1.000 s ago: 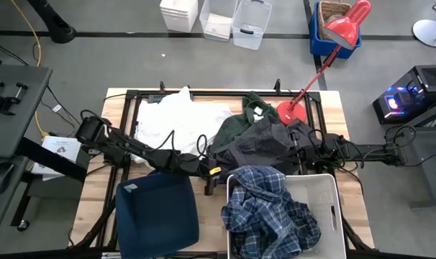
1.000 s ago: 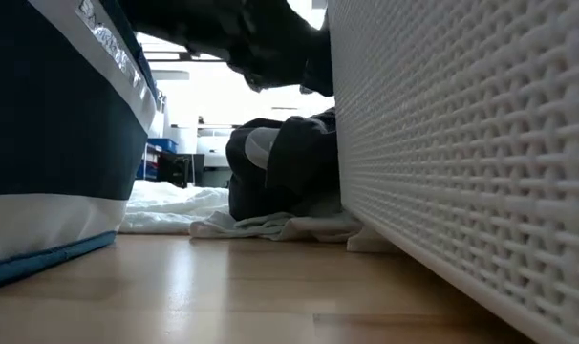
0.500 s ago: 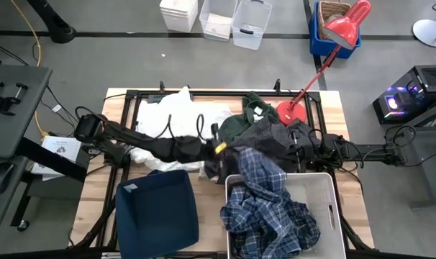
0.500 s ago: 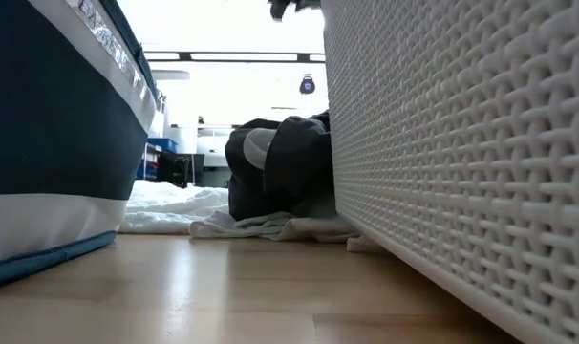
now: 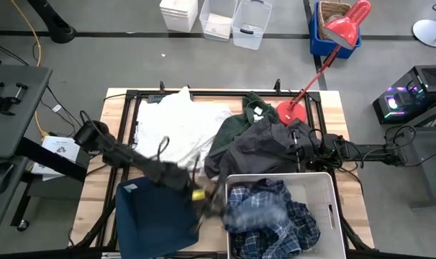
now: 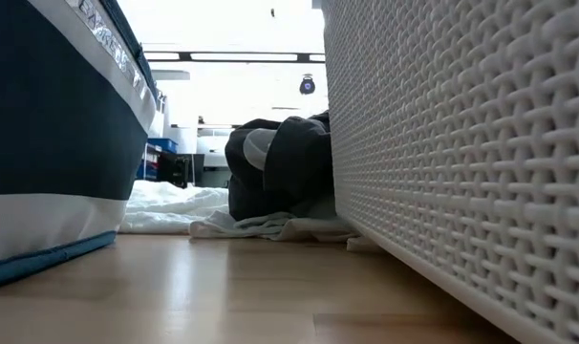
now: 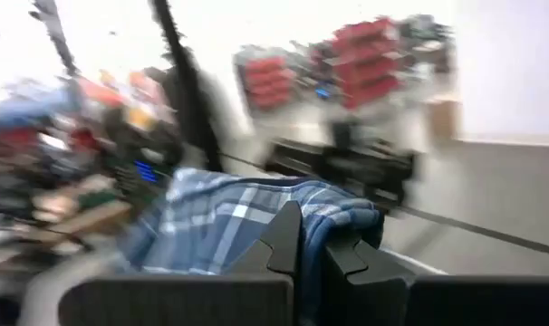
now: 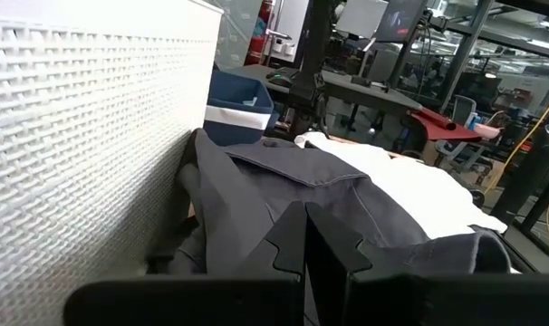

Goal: Sort clothes
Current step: Put the blue checkered long-sleeve shirt into the white laundry bin, then put the white dress into the blue laundry bin

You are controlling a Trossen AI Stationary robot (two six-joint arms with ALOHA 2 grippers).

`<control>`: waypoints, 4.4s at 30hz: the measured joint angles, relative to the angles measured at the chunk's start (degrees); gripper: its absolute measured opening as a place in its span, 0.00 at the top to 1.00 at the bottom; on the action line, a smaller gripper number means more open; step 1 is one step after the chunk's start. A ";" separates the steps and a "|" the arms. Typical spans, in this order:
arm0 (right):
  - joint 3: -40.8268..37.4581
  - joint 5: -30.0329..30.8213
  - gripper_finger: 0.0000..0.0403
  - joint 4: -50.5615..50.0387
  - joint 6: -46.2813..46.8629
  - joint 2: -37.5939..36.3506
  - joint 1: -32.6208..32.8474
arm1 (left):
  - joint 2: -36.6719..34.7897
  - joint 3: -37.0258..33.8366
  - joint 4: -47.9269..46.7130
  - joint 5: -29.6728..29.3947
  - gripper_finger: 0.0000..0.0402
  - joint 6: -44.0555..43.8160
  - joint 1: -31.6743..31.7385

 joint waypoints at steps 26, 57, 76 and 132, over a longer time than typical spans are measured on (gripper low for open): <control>0.00 0.09 1.00 0.07 0.02 0.19 -0.02 | 14.51 21.47 -22.81 -3.57 0.60 -11.56 3.60; 0.00 0.04 1.00 0.00 0.00 0.19 -0.02 | 15.34 44.04 -61.00 -3.37 0.32 -23.66 6.84; 0.00 0.04 1.00 0.00 0.00 0.17 -0.01 | -19.91 -3.70 -52.45 -26.22 0.32 -36.61 16.10; 0.00 0.41 1.00 -0.09 0.00 0.17 0.00 | -38.14 8.16 -68.49 -10.52 0.99 -27.06 44.06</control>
